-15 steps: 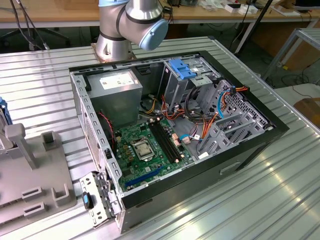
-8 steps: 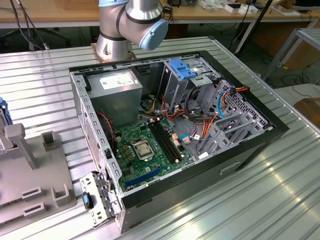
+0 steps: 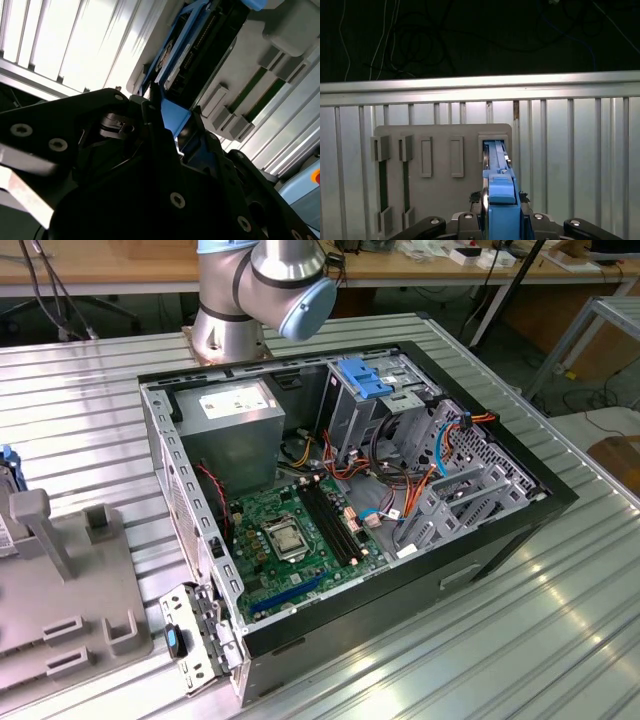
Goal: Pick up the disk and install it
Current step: 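Pick up the disk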
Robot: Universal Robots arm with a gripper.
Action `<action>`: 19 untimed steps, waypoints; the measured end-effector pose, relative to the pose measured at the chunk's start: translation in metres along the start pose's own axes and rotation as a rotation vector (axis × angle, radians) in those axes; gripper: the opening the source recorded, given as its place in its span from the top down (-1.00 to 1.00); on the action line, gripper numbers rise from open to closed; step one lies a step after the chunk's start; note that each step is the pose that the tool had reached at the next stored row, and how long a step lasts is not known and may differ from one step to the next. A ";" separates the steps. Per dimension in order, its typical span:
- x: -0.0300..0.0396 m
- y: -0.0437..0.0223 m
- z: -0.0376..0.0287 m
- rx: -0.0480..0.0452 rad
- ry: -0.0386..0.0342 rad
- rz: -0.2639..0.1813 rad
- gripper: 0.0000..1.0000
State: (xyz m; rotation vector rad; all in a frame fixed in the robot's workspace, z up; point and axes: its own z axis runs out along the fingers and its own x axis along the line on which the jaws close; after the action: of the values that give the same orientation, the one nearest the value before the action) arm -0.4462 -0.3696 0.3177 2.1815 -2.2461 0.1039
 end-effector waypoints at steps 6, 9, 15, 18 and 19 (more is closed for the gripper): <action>0.0029 0.0003 0.0070 0.0031 -0.0025 0.000 0.25; 0.0032 0.0004 0.0079 0.0032 -0.0027 0.000 0.25; 0.0033 -0.0006 0.0084 -0.0078 -0.0027 0.000 0.25; 0.0032 -0.0007 0.0083 -0.0163 -0.0022 0.001 0.25; 0.0032 -0.0007 0.0082 -0.0165 -0.0022 0.001 0.25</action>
State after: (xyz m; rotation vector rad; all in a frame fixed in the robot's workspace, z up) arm -0.4452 -0.3733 0.3097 2.1737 -2.2407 0.0828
